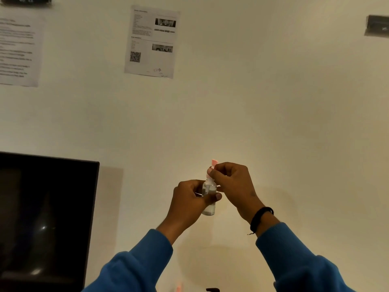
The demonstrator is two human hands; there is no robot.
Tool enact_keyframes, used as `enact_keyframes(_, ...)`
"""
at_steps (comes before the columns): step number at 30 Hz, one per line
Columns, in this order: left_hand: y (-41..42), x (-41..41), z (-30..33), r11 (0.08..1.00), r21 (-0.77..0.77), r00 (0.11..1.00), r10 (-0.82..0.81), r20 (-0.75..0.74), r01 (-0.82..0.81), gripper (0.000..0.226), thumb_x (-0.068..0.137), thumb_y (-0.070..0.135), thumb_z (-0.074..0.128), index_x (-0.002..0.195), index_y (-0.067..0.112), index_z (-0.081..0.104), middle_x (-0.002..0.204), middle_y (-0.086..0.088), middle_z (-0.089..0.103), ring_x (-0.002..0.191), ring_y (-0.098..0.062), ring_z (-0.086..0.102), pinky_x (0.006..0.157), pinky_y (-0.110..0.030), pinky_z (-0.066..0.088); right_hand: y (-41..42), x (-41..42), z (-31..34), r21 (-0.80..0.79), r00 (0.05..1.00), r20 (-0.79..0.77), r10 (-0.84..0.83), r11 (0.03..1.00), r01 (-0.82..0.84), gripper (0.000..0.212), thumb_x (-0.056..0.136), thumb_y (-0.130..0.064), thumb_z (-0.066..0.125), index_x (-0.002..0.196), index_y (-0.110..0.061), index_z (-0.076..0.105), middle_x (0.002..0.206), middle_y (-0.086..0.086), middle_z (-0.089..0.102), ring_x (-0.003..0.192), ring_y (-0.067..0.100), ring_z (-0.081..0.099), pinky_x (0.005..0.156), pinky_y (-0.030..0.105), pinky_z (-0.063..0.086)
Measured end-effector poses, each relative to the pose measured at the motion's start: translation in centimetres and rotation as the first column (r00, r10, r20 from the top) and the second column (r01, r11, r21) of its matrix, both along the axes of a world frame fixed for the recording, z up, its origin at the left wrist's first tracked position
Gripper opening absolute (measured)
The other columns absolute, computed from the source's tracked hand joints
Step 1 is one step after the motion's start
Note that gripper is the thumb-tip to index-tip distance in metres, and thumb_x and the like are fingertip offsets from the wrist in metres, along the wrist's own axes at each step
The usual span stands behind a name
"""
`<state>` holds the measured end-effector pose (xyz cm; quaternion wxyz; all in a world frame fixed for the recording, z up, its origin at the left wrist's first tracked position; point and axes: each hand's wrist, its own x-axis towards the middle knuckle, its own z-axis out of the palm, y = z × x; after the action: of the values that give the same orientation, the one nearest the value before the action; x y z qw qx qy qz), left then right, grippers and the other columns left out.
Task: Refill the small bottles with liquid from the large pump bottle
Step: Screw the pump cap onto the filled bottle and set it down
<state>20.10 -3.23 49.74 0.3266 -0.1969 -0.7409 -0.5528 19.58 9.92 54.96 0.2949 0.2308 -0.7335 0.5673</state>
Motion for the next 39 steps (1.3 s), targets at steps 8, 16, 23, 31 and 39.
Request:
enact_keyframes(8,0.1,-0.2,-0.2,1.0,0.009,1.0,0.018,0.007,-0.018,0.028,0.076,0.04,0.082,0.096,0.023,0.071,0.088,0.009,0.072,0.084,-0.014,0.069,0.076,-0.024,0.057,-0.5,0.4,-0.6,-0.134,0.996,0.038,0.084,0.988,-0.078,0.013,0.081,-0.02,0.078,0.092,-0.019,0.072,0.088,0.0,0.073,0.086,0.017,0.071,0.07,0.03,0.06)
enact_keyframes(16,0.0,-0.2,-0.5,0.999,-0.014,0.999,0.036,-0.011,-0.037,0.023,0.076,0.042,0.082,0.092,0.032,0.069,0.083,0.017,0.07,0.08,-0.007,0.068,0.073,-0.016,0.053,-0.5,0.5,-1.6,-0.279,0.982,0.07,0.175,0.949,-0.149,0.007,0.084,-0.009,0.071,0.086,-0.014,0.075,0.088,0.002,0.076,0.091,0.022,0.071,0.08,0.036,0.058)
enact_keyframes(23,0.1,0.2,-0.8,0.999,-0.021,0.999,0.035,-0.015,-0.035,0.024,0.076,0.04,0.083,0.093,0.033,0.067,0.084,0.017,0.07,0.081,-0.009,0.068,0.07,-0.011,0.051,-0.4,0.6,-2.5,-0.369,0.962,0.096,0.254,0.907,-0.203,0.009,0.083,-0.012,0.074,0.089,-0.008,0.069,0.097,0.004,0.074,0.096,0.027,0.069,0.08,0.043,0.057)
enact_keyframes(31,0.5,0.5,-0.6,0.999,-0.019,0.999,0.034,-0.026,-0.035,0.023,0.079,0.037,0.081,0.096,0.03,0.066,0.085,0.018,0.067,0.078,-0.006,0.067,0.065,-0.007,0.049,-0.8,1.2,-2.1,-0.348,0.979,0.047,0.197,0.922,-0.169,0.022,0.082,-0.013,0.075,0.102,-0.016,0.065,0.092,0.005,0.072,0.088,0.021,0.069,0.058,0.019,0.052)
enact_keyframes(39,0.6,0.5,-0.2,0.999,0.009,0.998,0.043,-0.046,-0.042,0.018,0.082,0.033,0.079,0.094,0.025,0.069,0.084,0.011,0.07,0.08,-0.014,0.069,0.067,-0.011,0.051,-1.1,1.8,-2.1,-0.368,0.973,0.051,0.223,0.91,-0.189,0.014,0.086,-0.017,0.072,0.1,-0.017,0.074,0.094,-0.002,0.076,0.092,0.014,0.07,0.056,0.012,0.051)
